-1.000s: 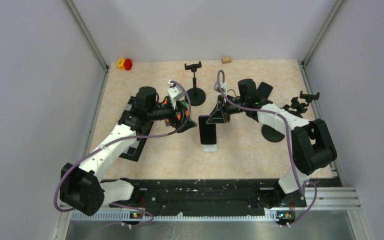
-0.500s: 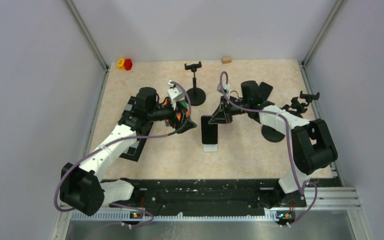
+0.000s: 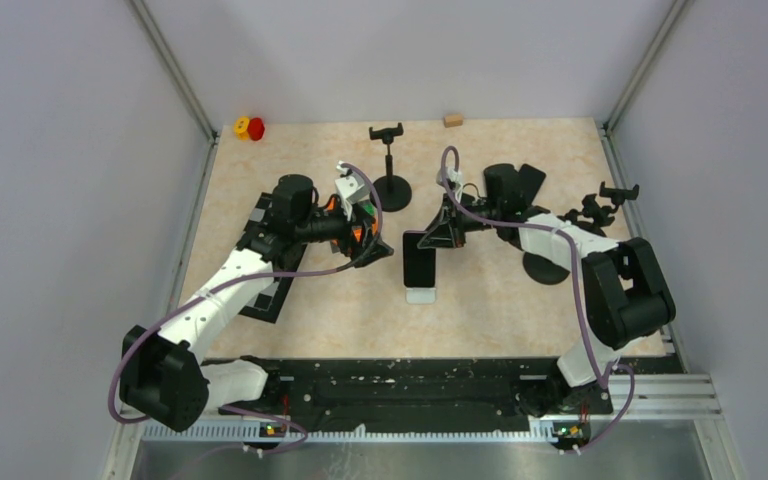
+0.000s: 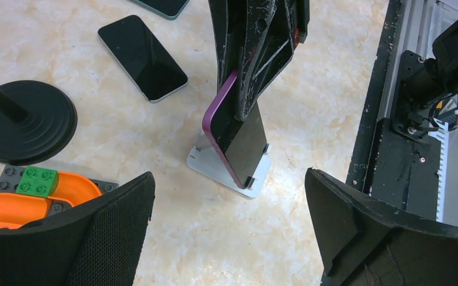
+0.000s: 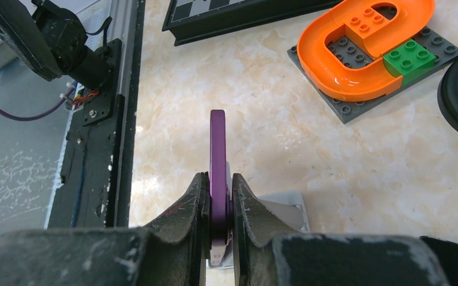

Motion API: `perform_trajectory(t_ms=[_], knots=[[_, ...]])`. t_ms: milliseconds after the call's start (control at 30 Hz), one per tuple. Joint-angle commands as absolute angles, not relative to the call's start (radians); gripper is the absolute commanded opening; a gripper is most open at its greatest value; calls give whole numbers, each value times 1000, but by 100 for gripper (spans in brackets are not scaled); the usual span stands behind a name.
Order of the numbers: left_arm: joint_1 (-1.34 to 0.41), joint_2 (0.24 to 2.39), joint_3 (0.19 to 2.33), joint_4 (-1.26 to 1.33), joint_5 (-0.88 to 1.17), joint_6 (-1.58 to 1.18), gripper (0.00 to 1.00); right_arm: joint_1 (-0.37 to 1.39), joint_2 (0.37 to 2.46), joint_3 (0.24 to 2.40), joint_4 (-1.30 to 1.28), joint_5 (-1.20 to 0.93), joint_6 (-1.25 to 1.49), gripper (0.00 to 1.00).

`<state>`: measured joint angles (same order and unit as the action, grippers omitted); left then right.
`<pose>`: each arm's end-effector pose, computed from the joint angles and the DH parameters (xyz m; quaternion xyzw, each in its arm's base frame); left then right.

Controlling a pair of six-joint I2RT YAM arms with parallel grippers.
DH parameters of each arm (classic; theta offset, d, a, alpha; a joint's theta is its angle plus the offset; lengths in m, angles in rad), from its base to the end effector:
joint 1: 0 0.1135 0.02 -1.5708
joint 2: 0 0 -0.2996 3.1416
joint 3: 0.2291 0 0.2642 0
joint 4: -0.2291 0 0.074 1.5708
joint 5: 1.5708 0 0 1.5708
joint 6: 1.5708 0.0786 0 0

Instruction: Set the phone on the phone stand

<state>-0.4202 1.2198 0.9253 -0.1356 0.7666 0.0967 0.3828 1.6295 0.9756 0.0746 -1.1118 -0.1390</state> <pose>0.2511 -0.1719 0.3231 0.3947 0.7031 -0.3913 0.4435 0.3163 0.2033 0.2441 -0.4353 0.6571 0.5099 0.3446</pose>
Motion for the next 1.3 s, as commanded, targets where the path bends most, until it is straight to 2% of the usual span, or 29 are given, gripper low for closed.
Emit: perform_trajectory(t_ms=[0,300,567,733,1067,1267], knots=[[-420,1195,917,-110,790,107,99,373,1620,956,48,-1072,-205,5],[-420,1201,917,-110,793,106,99,352,1584,964,31,-1069,-213,35],[-420,1205,916,-112,790,110,99,350,1574,983,-18,-1068,-232,56],[-420,1217,911,-101,750,103,99,321,1526,987,-52,-1050,-241,78],[-420,1280,893,-36,691,49,99,291,1456,894,-205,-992,-293,80],[-420,1311,870,-8,674,59,99,291,1473,748,123,-1016,-38,79]])
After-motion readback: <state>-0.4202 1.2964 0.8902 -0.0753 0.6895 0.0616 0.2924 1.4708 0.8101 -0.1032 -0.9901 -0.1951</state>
